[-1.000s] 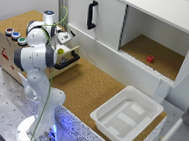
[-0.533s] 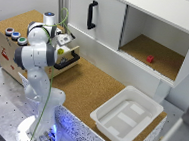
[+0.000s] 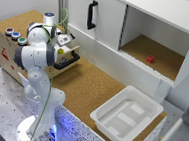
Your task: Grasp the purple block
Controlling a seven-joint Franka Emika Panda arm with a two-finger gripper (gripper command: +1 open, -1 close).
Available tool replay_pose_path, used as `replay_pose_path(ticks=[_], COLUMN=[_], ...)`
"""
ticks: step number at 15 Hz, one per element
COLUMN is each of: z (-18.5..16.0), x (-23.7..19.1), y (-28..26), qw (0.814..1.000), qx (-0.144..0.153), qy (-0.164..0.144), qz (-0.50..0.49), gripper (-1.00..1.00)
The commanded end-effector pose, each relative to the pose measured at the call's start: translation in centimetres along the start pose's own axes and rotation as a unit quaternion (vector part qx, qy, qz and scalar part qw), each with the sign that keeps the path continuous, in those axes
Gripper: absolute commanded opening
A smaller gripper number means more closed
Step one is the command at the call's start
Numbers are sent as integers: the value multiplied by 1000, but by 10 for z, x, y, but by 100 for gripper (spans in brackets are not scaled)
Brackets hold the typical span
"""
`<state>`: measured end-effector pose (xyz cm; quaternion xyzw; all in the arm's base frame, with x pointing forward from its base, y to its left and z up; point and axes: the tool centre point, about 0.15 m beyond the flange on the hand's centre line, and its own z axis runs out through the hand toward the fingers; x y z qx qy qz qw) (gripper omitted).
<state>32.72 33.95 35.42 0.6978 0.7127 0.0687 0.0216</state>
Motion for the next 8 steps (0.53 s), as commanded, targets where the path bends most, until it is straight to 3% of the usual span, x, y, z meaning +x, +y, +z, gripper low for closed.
replay_pose_path(ticks=[1, 4, 8], z=[-103, -125, -127], x=[47, 75, 112], y=[18, 18, 8], qw=[998, 999, 999], qx=[-20, -12, 3], qy=[-64, -33, -8], qz=[-6, -22, -51], gripper=[-100, -100, -100])
